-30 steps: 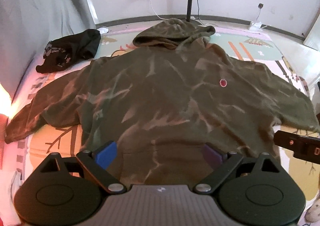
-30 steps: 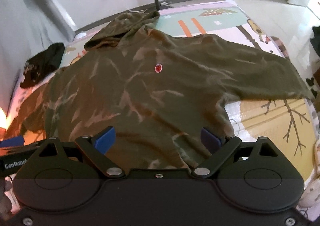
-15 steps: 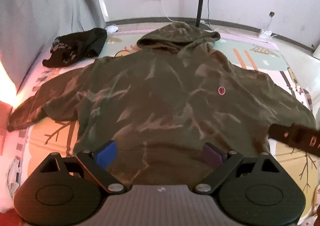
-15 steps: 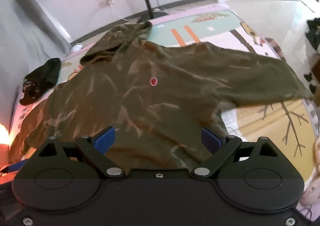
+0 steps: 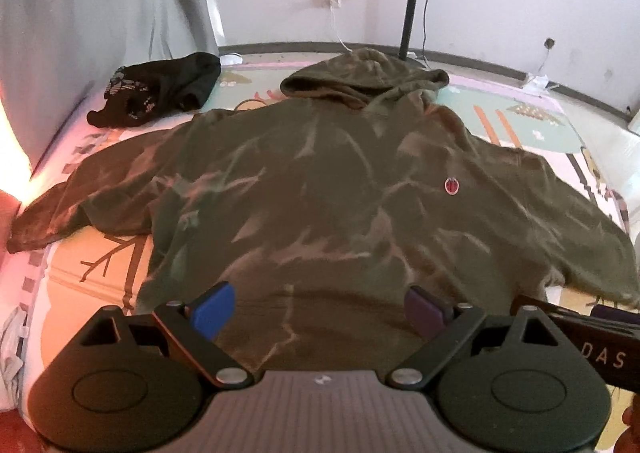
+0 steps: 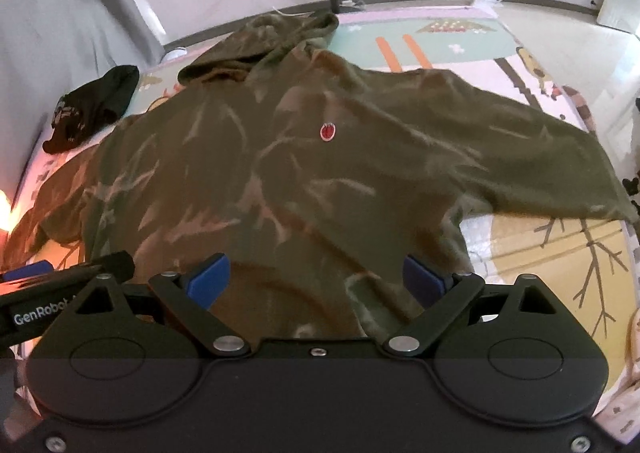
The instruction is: Fold clothes
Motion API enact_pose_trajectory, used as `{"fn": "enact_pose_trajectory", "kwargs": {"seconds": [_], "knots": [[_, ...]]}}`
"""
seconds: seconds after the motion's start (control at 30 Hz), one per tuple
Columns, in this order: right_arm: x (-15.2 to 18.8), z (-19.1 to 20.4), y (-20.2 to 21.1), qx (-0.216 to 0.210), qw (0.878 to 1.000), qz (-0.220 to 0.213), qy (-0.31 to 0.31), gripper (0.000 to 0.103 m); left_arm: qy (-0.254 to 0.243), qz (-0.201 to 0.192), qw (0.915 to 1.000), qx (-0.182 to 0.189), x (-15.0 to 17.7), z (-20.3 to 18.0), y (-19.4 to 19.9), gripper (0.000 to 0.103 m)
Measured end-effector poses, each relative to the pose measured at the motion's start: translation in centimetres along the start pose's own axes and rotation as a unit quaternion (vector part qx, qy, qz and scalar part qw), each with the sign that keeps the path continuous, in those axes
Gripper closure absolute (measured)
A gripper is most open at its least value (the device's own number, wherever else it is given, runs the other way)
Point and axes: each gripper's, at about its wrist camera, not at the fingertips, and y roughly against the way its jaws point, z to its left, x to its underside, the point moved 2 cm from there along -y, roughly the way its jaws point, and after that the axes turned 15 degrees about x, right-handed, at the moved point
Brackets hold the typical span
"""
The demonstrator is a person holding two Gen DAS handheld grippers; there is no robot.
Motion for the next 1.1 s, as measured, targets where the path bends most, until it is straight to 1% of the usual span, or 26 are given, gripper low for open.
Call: {"fn": "enact_pose_trajectory", "kwargs": {"seconds": [0.13, 0.27, 0.4, 0.47, 0.67, 0.73, 0.87, 0.97, 1.1], "knots": [[0.5, -0.1, -0.4, -0.011, 1.0, -0.003, -0.001, 0.01, 0.006, 0.007, 0.9999, 0.006, 0.3, 0.7, -0.4, 0.009], [0.7, -0.1, -0.3, -0.036, 0.999, -0.01, 0.002, 0.01, 0.012, 0.006, 0.9999, 0.0, 0.3, 1.2, -0.6, 0.009], [0.7, -0.2, -0.7, -0.05, 0.999, 0.002, -0.014, 0.01, 0.017, 0.006, 0.9998, -0.001, 0.2, 1.3, -0.8, 0.009], [0.6, -0.1, -0.8, -0.055, 0.998, 0.004, -0.011, 0.01, 0.02, 0.007, 0.9998, -0.001, 0.2, 1.3, -0.9, 0.009], [0.6, -1.1, -1.6, -0.051, 0.998, 0.002, -0.031, 0.01, 0.015, 0.007, 0.9999, 0.004, 0.2, 1.2, -1.6, 0.009], [0.6, -1.6, -1.8, -0.052, 0.998, 0.0, -0.038, 0.01, 0.013, 0.009, 0.9998, 0.012, 0.1, 0.9, -2.1, 0.009], [0.3, -3.4, -2.0, -0.033, 0.998, -0.012, -0.052, 0.01, 0.0, 0.008, 0.9997, 0.024, -0.1, -0.5, -3.0, 0.009], [-0.2, -5.5, -2.2, -0.01, 0.997, -0.026, -0.071, 0.01, -0.022, 0.01, 0.999, 0.038, -0.1, -2.4, -4.0, 0.009], [-1.0, -9.0, -2.5, 0.011, 0.993, -0.037, -0.109, 0.01, -0.071, 0.001, 0.9957, 0.06, 0.3, -5.6, -4.9, 0.009]]}}
